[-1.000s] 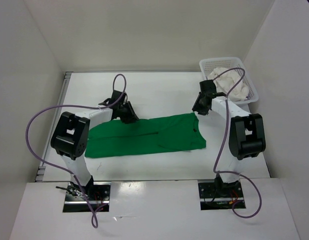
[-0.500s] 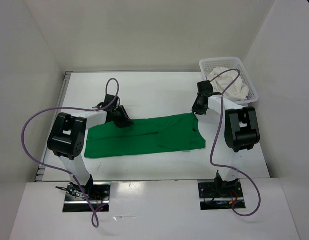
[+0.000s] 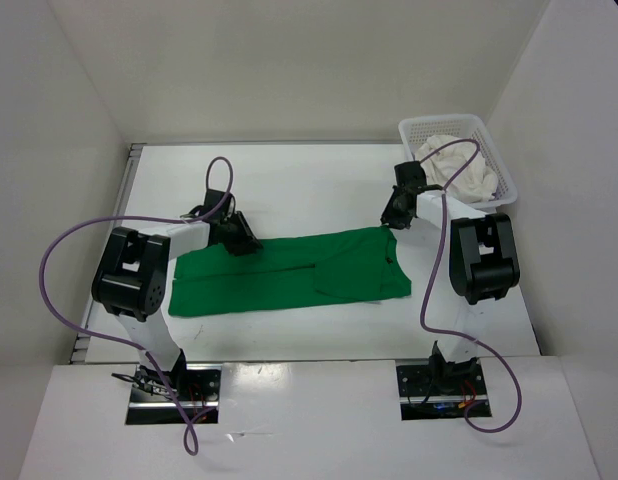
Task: Fold and stack the t-shirts
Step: Fold the other side of the tshirt into a rectangle
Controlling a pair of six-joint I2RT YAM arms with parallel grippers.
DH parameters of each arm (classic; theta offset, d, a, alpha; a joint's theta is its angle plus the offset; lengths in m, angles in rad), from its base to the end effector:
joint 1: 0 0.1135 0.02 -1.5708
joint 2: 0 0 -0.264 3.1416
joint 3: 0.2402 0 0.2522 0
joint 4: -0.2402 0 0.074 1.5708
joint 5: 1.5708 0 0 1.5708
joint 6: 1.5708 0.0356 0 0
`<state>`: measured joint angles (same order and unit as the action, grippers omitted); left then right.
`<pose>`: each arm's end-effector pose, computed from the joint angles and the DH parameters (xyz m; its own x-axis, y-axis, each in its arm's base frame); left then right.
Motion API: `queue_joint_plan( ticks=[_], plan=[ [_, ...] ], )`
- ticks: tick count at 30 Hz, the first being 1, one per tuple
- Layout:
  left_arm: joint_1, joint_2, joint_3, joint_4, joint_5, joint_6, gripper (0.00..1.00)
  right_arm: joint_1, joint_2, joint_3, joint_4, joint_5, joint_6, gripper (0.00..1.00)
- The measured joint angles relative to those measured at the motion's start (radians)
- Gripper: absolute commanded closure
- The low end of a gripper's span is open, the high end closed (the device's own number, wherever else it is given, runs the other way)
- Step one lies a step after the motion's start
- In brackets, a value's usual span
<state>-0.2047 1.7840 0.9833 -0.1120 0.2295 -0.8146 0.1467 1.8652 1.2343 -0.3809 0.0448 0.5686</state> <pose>0.3469 -0.0803 0.1515 -0.7746 -0.5627 -0.2887 -0.3342 0.7518 -0.5684 0.3840 0.0551 0.1772 -0.7727 0.4296 -0.4673 0.3484 0.9024 0.2536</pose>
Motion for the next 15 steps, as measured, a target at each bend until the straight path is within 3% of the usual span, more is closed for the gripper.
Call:
queue_joint_plan(
  ticks=[6, 10, 15],
  plan=[
    [0.016, 0.000, -0.001, 0.000, 0.000, 0.000, 0.65, 0.000, 0.005, -0.006, 0.002, 0.000, 0.003, 0.76],
    [0.032, 0.000, -0.004, 0.002, 0.004, 0.000, 0.65, 0.000, 0.018, -0.006, 0.005, 0.000, 0.006, 0.93],
    [0.046, 0.000, -0.008, 0.006, 0.008, -0.001, 0.65, 0.000, 0.024, -0.008, 0.006, 0.012, 0.015, 1.00]
  ],
)
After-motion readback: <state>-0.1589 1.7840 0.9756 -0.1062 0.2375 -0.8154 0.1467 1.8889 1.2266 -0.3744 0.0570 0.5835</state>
